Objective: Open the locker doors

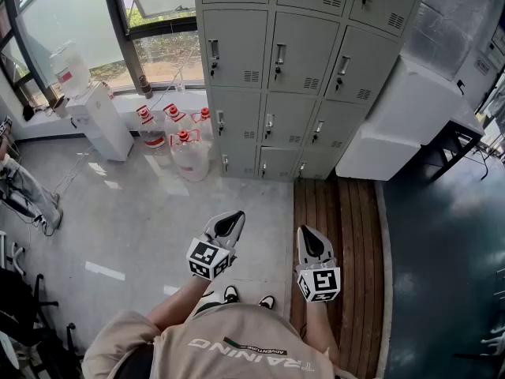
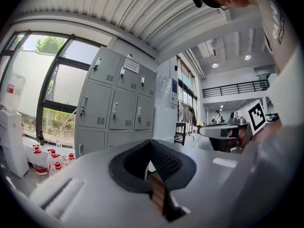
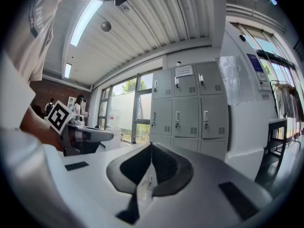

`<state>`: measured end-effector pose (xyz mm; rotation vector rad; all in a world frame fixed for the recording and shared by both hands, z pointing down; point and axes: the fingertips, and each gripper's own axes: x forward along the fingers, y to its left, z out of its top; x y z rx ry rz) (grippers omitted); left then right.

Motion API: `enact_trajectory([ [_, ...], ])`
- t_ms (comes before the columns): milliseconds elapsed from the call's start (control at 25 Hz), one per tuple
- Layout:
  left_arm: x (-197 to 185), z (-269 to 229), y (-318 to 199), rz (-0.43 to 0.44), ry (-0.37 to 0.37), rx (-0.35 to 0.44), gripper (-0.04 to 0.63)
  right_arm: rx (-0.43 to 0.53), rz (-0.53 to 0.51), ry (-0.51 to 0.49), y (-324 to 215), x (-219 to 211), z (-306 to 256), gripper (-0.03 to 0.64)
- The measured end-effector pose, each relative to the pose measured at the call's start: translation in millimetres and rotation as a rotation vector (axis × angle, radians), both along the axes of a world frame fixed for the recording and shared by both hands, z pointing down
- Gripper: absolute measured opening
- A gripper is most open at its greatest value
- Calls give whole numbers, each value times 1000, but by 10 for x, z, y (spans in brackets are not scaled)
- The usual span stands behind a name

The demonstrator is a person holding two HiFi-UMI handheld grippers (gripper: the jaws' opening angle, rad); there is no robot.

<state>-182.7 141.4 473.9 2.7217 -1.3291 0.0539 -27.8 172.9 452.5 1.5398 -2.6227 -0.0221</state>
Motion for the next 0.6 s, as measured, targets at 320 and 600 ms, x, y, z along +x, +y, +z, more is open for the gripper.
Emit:
enact_trajectory([
  [320,52,45,5,6,-1,-2,8,0,13,12,-20,68,8,11],
  [600,-4,45,-11,10,3,2,8,13,53,-11,-47,93,-13,11],
])
